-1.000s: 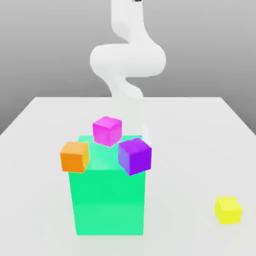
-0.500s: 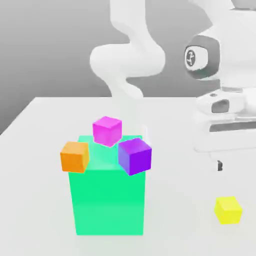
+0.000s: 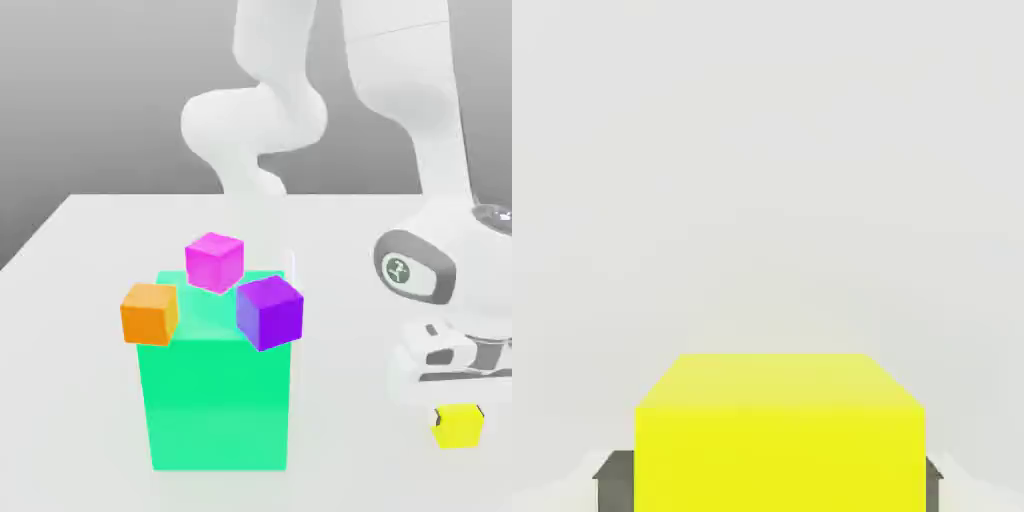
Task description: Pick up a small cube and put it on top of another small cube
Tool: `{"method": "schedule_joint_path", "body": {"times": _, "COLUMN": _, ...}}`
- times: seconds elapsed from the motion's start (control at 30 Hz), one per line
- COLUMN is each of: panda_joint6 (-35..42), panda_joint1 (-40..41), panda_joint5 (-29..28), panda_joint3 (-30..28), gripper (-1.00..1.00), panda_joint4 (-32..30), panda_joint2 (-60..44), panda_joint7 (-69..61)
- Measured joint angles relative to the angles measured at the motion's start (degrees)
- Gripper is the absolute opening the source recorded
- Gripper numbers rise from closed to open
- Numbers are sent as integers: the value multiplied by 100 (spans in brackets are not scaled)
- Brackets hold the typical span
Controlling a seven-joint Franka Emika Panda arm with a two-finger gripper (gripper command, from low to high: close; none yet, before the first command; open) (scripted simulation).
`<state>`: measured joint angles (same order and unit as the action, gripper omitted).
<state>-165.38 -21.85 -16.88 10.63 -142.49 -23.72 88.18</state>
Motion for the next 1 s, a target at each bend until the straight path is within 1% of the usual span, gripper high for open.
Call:
{"method": "schedule_joint_path", "body": {"times": 0.03, "panda_joint6": -43, "panda_joint1": -27, "panda_joint5": -31, "panda_joint3": -33, "gripper": -100, "panda_joint4": 13, "panda_joint2": -57, "panda_joint7": 21}}
{"method": "schedule_joint_path", "body": {"times": 0.1, "panda_joint6": 124, "panda_joint1": 76, "panda_joint5": 90, "panda_joint3": 98, "gripper": -100, "panda_joint4": -37, "panda_joint2": 155, "panda_joint7": -67}}
{"method": "schedule_joint_path", "body": {"times": 0.23, "panda_joint6": 700, "panda_joint1": 363, "panda_joint5": 650, "panda_joint3": 483, "gripper": -100, "panda_joint4": -209, "panda_joint2": 915, "panda_joint7": -495}}
{"method": "schedule_joint_path", "body": {"times": 0.3, "panda_joint6": 908, "panda_joint1": 560, "panda_joint5": 1032, "panda_joint3": 549, "gripper": -100, "panda_joint4": -235, "panda_joint2": 1139, "panda_joint7": -929}}
{"method": "schedule_joint_path", "body": {"times": 0.43, "panda_joint6": 1744, "panda_joint1": 911, "panda_joint5": 1753, "panda_joint3": 530, "gripper": -100, "panda_joint4": -129, "panda_joint2": 1916, "panda_joint7": -2042}}
{"method": "schedule_joint_path", "body": {"times": 0.57, "panda_joint6": 2671, "panda_joint1": 1203, "panda_joint5": 2161, "panda_joint3": 365, "gripper": -100, "panda_joint4": 11, "panda_joint2": 2728, "panda_joint7": -2980}}
{"method": "schedule_joint_path", "body": {"times": 0.63, "panda_joint6": 3146, "panda_joint1": 1316, "panda_joint5": 2204, "panda_joint3": 204, "gripper": -100, "panda_joint4": 87, "panda_joint2": 3129, "panda_joint7": -3307}}
{"method": "schedule_joint_path", "body": {"times": 0.83, "panda_joint6": 4640, "panda_joint1": 2036, "panda_joint5": 1924, "panda_joint3": -584, "gripper": -100, "panda_joint4": 347, "panda_joint2": 4378, "panda_joint7": -3852}}
{"method": "schedule_joint_path", "body": {"times": 0.87, "panda_joint6": 4786, "panda_joint1": 2146, "panda_joint5": 1883, "panda_joint3": -689, "gripper": -100, "panda_joint4": 376, "panda_joint2": 4496, "panda_joint7": -3880}}
{"method": "schedule_joint_path", "body": {"times": 0.93, "panda_joint6": 4634, "panda_joint1": 2252, "panda_joint5": 1849, "panda_joint3": -769, "gripper": -100, "panda_joint4": 240, "panda_joint2": 4479, "panda_joint7": -3895}}
{"method": "schedule_joint_path", "body": {"times": 1.0, "panda_joint6": 4223, "panda_joint1": 2283, "panda_joint5": 1843, "panda_joint3": -778, "gripper": -100, "panda_joint4": -16, "panda_joint2": 4324, "panda_joint7": -3900}}
